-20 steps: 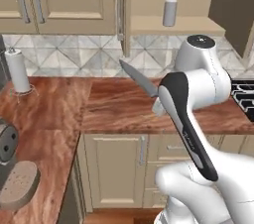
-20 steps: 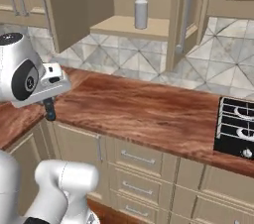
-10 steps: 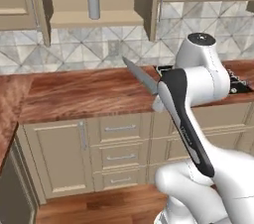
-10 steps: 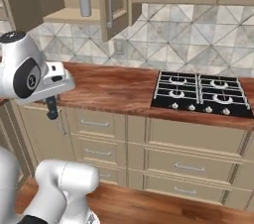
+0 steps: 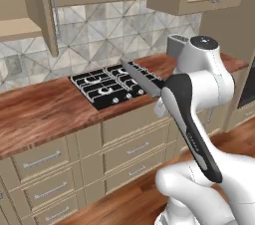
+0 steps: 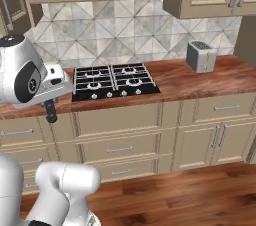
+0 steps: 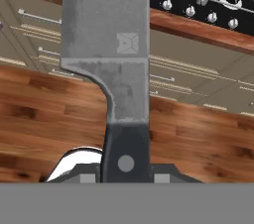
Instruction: Move the cutting board and knife to the sink. Then move spray from the cabinet to the counter.
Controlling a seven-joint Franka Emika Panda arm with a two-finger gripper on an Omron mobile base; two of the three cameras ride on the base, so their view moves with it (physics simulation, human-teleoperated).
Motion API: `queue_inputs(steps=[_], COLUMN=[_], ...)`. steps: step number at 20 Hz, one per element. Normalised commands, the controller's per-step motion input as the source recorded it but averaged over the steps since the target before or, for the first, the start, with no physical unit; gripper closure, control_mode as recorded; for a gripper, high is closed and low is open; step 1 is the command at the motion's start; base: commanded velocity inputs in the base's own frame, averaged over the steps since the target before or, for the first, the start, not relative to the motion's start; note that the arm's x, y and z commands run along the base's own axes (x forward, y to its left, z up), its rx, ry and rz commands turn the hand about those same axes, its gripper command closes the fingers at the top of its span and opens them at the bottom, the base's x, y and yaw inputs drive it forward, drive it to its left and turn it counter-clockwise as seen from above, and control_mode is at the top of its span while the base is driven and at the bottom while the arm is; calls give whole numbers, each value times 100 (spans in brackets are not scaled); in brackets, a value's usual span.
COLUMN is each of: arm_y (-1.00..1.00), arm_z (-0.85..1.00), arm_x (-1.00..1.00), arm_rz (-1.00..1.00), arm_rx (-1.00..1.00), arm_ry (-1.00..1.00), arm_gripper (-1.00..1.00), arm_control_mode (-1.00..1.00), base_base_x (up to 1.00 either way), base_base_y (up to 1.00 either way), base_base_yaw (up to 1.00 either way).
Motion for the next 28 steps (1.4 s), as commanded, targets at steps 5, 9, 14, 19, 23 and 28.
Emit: queue_inputs(steps=[5,9,14,19,23,28], arm_y=[0,0,0,0,0,0], arm_z=[0,0,0,0,0,0], arm_x=[0,0,0,0,0,0], arm_rz=[0,0,0,0,0,0], arm_rx=[0,0,0,0,0,0], arm_ry=[0,0,0,0,0,0], arm_gripper=[100,100,100,100,100,100], arm_control_mode=[100,100,100,100,100,100], base_base_x=[0,0,0,0,5,56], base_base_y=[-48,-50,-88,-29,-17,56], base_base_yaw=[-81,-70,-57,-81,-87,-46])
